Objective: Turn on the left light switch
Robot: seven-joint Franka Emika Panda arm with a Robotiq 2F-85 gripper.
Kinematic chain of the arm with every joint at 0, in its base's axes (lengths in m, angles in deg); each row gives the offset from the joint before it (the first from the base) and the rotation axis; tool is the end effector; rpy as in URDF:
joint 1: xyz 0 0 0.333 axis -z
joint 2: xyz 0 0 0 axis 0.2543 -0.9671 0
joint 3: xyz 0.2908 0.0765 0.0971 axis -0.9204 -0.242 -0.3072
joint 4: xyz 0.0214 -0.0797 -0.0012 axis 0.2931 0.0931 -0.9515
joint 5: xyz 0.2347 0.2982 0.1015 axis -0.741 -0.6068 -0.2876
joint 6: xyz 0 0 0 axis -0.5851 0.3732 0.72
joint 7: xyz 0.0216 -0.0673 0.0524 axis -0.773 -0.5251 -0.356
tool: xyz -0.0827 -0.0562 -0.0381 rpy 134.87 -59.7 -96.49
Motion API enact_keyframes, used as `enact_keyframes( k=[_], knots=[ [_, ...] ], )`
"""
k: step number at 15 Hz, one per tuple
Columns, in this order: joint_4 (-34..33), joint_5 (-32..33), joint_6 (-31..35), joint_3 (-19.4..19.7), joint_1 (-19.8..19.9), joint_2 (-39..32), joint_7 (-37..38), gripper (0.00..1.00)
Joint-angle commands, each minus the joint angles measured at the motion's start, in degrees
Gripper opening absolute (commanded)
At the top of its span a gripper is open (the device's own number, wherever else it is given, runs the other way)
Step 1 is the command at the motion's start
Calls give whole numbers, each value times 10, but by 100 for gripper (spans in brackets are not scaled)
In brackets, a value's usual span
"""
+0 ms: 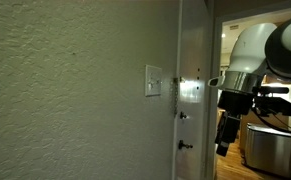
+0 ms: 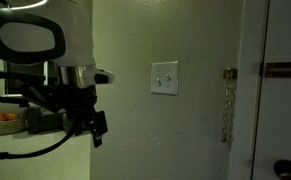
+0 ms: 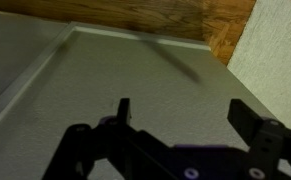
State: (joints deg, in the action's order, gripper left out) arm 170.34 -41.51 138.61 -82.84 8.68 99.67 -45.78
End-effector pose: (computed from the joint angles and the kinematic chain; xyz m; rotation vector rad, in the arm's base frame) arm 0.4123 0.0000 0.4499 -2.9860 -0.3677 -0.3646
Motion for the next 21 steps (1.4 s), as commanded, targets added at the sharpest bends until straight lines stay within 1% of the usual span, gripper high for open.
enact_keyframes(
  k=[1, 6, 12, 21],
  knots=[
    [-15, 4, -14, -5, 5, -10, -4, 100],
    [-65, 20, -35, -9, 10, -50, -3, 100],
    [-139, 38, -81, -15, 20, -91, 2, 100],
    [-229, 52, -41, -26, 37, -129, 39, 100]
  ],
)
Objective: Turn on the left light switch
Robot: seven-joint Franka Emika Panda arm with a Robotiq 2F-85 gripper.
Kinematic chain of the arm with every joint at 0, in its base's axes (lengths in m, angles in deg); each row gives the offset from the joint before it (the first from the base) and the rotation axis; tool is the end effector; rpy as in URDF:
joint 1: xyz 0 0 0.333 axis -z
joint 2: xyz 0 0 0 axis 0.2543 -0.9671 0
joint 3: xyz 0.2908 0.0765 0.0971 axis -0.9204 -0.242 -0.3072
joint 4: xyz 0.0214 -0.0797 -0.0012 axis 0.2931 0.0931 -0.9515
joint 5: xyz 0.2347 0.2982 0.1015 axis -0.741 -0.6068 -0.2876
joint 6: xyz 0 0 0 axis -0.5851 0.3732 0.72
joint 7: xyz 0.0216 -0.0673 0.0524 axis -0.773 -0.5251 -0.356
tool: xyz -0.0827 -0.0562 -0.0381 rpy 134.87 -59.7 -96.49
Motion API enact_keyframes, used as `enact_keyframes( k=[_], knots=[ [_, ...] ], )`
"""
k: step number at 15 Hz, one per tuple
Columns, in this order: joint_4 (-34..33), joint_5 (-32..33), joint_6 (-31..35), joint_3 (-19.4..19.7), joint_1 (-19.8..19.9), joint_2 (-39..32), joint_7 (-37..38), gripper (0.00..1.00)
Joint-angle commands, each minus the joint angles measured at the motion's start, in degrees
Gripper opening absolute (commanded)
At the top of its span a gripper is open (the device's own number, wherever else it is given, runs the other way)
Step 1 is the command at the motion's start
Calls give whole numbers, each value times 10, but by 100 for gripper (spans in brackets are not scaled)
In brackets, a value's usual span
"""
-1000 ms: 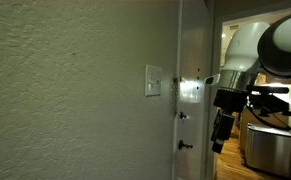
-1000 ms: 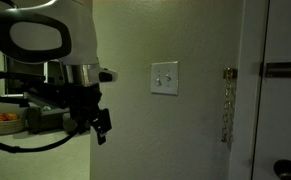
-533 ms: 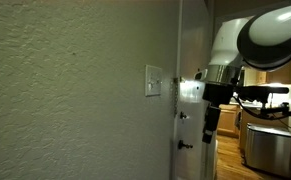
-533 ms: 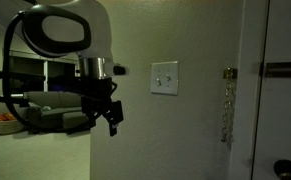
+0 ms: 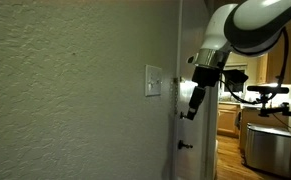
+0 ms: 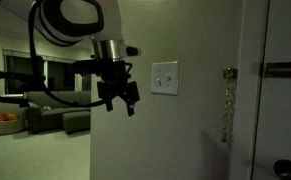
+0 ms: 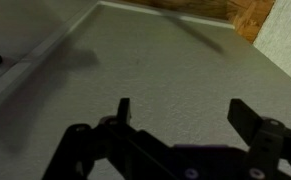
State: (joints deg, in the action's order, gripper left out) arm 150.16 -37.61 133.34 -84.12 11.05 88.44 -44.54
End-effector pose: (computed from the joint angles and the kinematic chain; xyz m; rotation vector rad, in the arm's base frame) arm 0.4941 -0.0126 0.5255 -3.0617 -0.3740 -0.4595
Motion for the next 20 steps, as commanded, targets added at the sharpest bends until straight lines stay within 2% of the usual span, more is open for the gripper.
enact_keyframes(
  k=[1, 14, 20],
  knots=[
    [-34, 14, 15, -15, 14, -21, 28, 100],
    [-110, 21, 95, -34, 16, -69, 111, 100],
    [-139, 23, 122, -33, 22, -92, 115, 100]
  ],
)
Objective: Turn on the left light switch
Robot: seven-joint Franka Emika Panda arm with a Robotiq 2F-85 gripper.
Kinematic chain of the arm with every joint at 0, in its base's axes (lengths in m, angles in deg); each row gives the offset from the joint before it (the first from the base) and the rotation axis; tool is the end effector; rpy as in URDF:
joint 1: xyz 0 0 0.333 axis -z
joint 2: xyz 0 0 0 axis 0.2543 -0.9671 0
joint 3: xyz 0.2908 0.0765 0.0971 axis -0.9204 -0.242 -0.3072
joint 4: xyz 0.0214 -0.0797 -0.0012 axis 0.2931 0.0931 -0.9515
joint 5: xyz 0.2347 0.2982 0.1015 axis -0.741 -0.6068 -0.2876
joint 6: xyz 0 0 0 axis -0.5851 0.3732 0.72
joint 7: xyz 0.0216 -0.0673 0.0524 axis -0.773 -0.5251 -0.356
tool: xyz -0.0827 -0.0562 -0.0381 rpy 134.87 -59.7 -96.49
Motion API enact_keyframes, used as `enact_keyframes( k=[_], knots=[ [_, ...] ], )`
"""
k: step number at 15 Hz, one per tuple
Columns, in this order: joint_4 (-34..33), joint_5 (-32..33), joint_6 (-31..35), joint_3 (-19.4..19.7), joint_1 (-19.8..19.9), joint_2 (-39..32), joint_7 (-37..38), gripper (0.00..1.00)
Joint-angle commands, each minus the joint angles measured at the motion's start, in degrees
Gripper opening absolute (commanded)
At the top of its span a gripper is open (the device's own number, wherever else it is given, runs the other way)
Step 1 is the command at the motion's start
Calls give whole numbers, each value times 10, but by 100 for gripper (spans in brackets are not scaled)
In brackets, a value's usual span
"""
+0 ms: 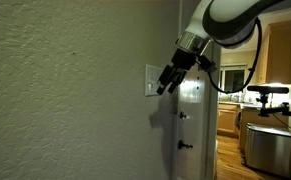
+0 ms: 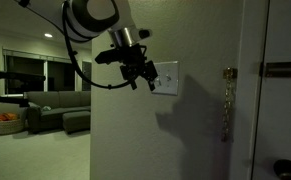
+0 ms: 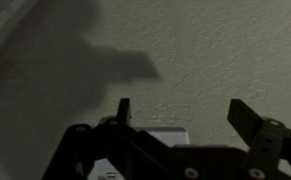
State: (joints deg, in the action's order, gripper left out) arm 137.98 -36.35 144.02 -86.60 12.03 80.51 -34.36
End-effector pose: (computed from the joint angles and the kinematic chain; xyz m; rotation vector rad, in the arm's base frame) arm 0.5583 0.0008 0.5853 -3.0188 -0.1499 -0.8548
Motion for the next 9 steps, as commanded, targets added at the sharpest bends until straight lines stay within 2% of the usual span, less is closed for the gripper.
enact_keyframes(
  k=[1, 2, 4, 7, 8, 9],
  knots=[
    [-22, 11, 18, -8, 12, -16, 13, 100],
    [-28, 11, 19, -7, 13, -20, 10, 98],
    [-43, 12, 20, -6, 15, -28, 8, 81],
    [-61, 8, 19, -6, 17, -40, 4, 68],
    [-66, 4, 23, -6, 16, -44, 1, 65],
    [-71, 3, 25, -6, 16, -48, -2, 69]
  ],
)
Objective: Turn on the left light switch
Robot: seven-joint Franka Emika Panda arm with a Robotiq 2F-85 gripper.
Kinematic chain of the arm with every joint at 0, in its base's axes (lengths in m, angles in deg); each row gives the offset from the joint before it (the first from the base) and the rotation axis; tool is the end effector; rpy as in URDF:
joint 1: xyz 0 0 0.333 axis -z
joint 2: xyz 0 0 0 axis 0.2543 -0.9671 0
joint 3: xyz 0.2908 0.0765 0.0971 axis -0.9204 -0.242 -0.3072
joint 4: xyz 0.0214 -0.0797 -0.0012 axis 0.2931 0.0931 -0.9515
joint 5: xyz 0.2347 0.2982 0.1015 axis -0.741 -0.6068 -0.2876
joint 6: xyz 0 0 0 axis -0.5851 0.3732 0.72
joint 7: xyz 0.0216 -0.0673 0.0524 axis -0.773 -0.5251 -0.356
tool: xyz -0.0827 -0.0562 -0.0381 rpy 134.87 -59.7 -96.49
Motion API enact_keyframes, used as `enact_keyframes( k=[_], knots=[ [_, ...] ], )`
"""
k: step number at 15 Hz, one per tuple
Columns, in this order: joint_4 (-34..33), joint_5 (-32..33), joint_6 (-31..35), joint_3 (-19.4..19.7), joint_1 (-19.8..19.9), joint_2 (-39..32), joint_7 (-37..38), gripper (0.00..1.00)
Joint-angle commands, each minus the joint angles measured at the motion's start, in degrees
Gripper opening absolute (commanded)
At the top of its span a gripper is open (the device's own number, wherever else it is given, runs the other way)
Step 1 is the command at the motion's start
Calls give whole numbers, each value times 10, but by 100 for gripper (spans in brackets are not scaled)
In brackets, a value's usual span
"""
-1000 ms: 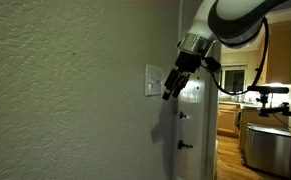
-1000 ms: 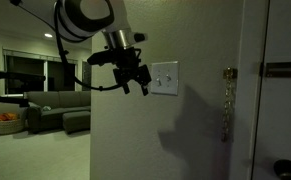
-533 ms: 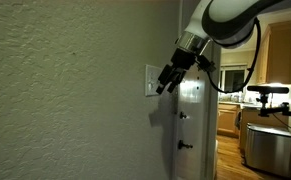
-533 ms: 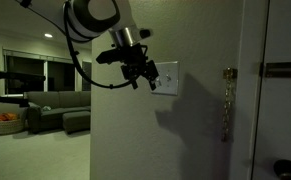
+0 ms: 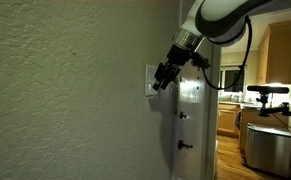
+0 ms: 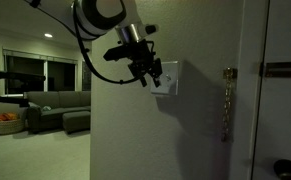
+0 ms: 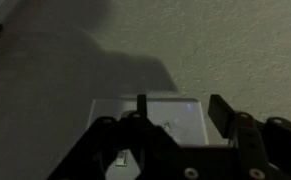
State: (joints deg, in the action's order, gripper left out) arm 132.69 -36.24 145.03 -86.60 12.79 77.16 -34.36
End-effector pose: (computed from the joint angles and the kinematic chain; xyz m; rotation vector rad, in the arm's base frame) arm 0.5800 -0.0065 0.6028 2.9876 0.1306 0.9291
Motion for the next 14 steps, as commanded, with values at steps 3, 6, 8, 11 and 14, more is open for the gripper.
enact_keyframes(
  k=[3, 6, 8, 11, 14],
  knots=[
    [-36, 5, 16, -7, 8, -29, -1, 85],
    [-49, 9, 14, -8, 8, -37, 0, 61],
    [-51, 8, 14, -8, 8, -36, -3, 53],
    [-52, 10, 12, -8, 9, -33, -3, 32],
    [-49, 16, 9, -8, 9, -26, -3, 12]
  ],
)
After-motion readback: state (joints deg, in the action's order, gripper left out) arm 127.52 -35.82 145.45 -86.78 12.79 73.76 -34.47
